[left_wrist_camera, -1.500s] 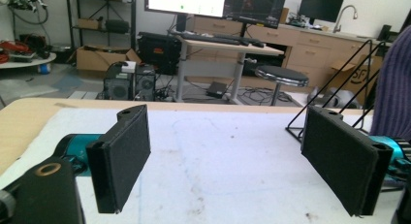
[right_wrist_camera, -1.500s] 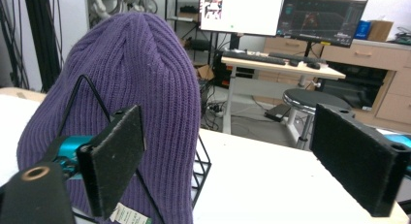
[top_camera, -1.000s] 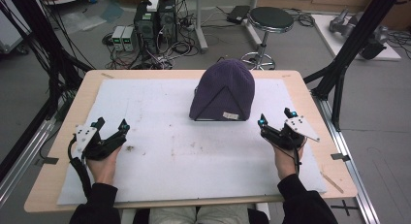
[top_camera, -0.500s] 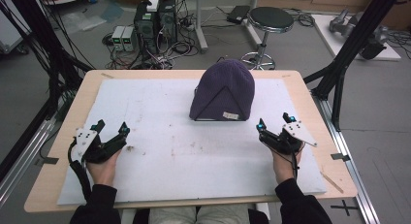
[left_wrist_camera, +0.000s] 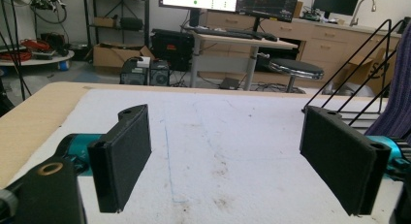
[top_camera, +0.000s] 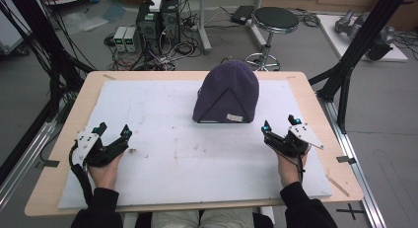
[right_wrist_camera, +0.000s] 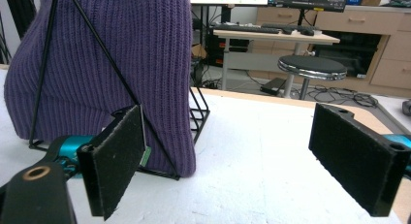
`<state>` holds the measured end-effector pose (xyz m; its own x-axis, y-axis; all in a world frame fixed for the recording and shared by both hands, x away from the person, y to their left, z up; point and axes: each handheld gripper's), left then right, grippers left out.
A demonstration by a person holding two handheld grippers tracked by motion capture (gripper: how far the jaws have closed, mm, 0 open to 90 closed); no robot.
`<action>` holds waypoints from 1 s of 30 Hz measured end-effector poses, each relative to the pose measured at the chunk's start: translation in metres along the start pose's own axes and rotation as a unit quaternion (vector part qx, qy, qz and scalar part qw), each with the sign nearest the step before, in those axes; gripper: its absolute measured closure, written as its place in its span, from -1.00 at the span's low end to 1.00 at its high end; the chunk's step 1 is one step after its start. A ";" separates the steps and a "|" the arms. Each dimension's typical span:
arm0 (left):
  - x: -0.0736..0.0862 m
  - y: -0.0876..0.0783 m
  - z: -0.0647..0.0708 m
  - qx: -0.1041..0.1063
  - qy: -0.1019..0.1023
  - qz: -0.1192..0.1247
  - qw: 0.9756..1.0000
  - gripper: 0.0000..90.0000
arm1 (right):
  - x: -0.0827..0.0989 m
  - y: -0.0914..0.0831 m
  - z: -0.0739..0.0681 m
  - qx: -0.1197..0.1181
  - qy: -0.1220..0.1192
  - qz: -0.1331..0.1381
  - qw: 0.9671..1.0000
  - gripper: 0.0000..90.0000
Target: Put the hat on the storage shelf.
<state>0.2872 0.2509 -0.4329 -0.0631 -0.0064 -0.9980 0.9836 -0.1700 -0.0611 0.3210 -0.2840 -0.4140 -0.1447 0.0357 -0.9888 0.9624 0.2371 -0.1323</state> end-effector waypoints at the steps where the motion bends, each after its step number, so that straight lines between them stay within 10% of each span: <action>1: 0.000 0.000 0.000 0.000 0.001 -0.001 1.000 -0.58 | 0.000 0.000 0.000 0.000 0.000 -0.001 1.000 -0.73; 30: 0.004 -0.001 0.000 0.006 0.000 -0.006 1.000 -0.55 | 0.001 0.000 0.000 -0.005 0.009 -0.013 1.000 -0.73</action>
<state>0.2861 0.2509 -0.4372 -0.0757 -0.0040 -0.9971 0.9807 -0.1811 -0.0737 0.3210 -0.2842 -0.4149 -0.1732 0.0465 -0.9838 0.9559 0.2487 -0.1565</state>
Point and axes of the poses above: each handheld gripper's, and its own axes: y roughly forward along the jaws, x roughly out of its underside, z roughly to its right, and after that the axes turned 6 degrees about y, right-handed
